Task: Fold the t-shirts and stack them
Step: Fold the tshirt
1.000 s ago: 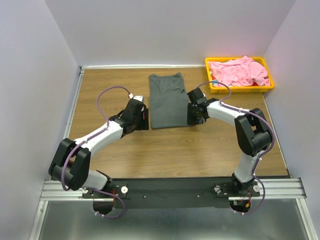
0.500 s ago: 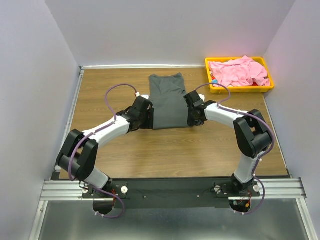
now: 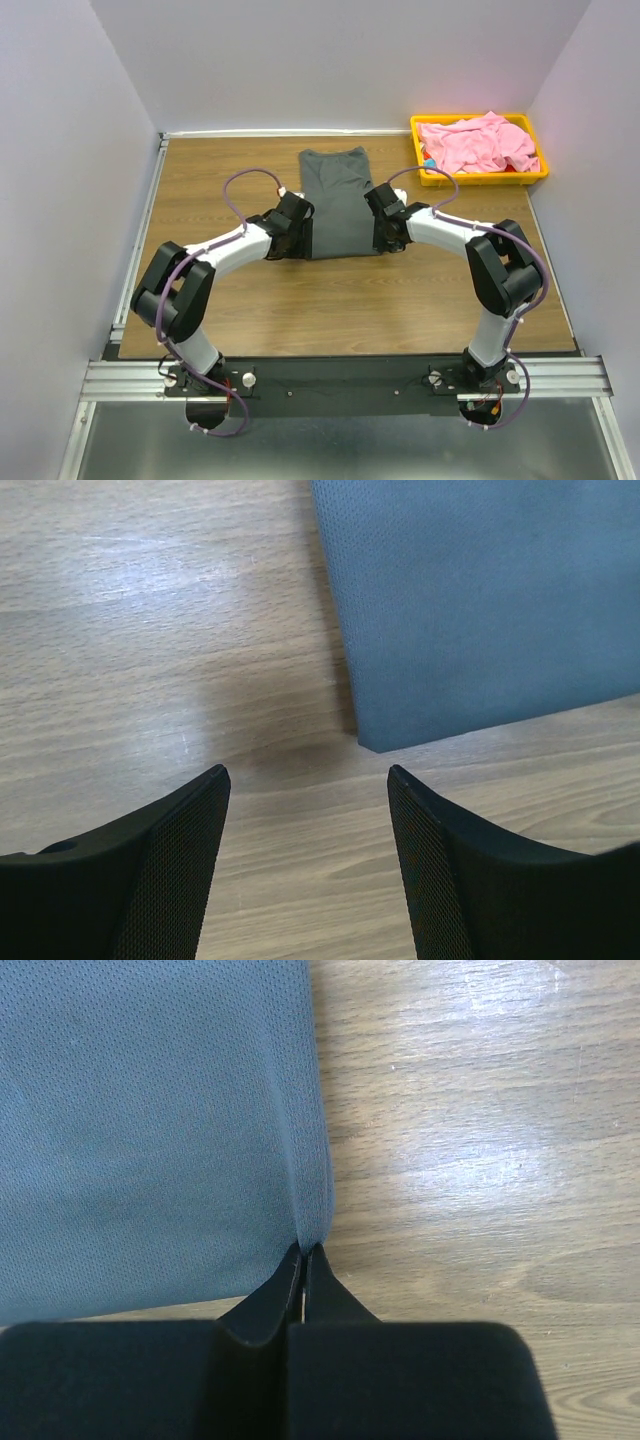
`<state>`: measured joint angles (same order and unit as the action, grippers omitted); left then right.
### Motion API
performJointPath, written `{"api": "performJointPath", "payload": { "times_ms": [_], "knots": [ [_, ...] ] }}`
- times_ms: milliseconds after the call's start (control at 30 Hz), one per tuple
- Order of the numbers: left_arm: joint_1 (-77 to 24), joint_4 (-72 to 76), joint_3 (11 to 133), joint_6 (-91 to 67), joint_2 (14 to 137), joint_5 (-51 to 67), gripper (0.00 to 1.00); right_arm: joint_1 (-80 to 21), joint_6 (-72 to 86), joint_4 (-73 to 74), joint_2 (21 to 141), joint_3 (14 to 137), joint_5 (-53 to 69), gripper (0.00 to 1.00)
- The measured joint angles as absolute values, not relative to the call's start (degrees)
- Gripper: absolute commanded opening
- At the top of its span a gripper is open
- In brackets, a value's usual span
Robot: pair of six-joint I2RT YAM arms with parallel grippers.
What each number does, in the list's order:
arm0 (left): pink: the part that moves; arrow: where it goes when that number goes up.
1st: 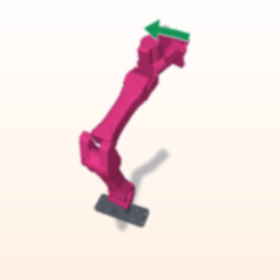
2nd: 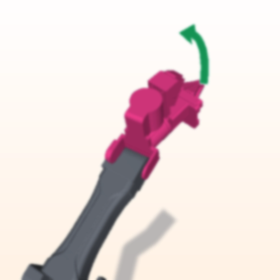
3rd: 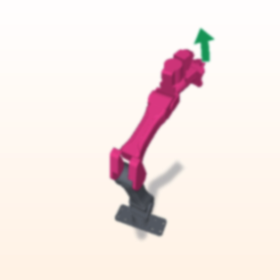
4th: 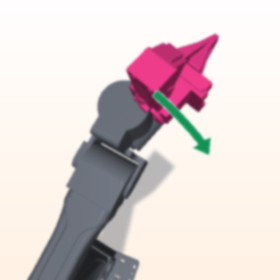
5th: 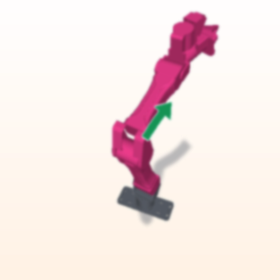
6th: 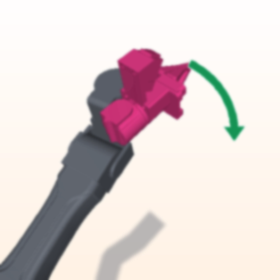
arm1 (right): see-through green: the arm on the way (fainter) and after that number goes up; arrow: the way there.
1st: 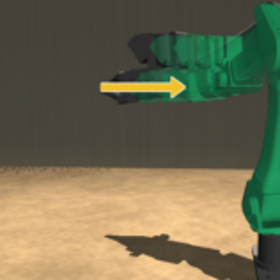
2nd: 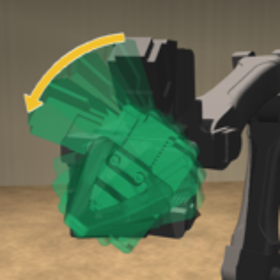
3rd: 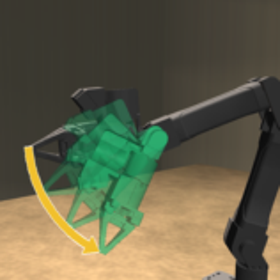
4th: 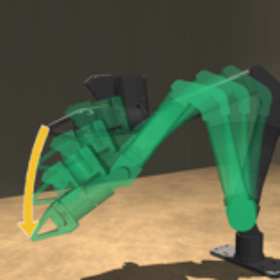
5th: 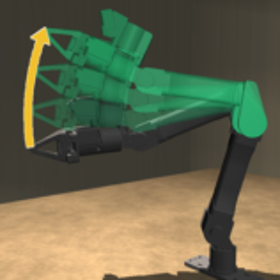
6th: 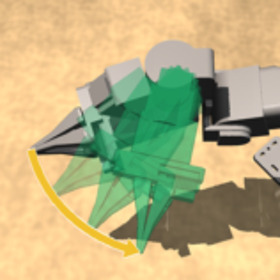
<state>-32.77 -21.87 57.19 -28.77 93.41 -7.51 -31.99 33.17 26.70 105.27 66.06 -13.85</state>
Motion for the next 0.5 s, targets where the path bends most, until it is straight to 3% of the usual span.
{"api": "performJointPath", "payload": {
  "times_ms": [500],
  "knots": [
    [-34.5,-23.27,63.35,-30.0,100.88,-7.77,0.57,-32.27,31.27,26.57,105.34,66.06,-13.82,0.01]
  ]
}}
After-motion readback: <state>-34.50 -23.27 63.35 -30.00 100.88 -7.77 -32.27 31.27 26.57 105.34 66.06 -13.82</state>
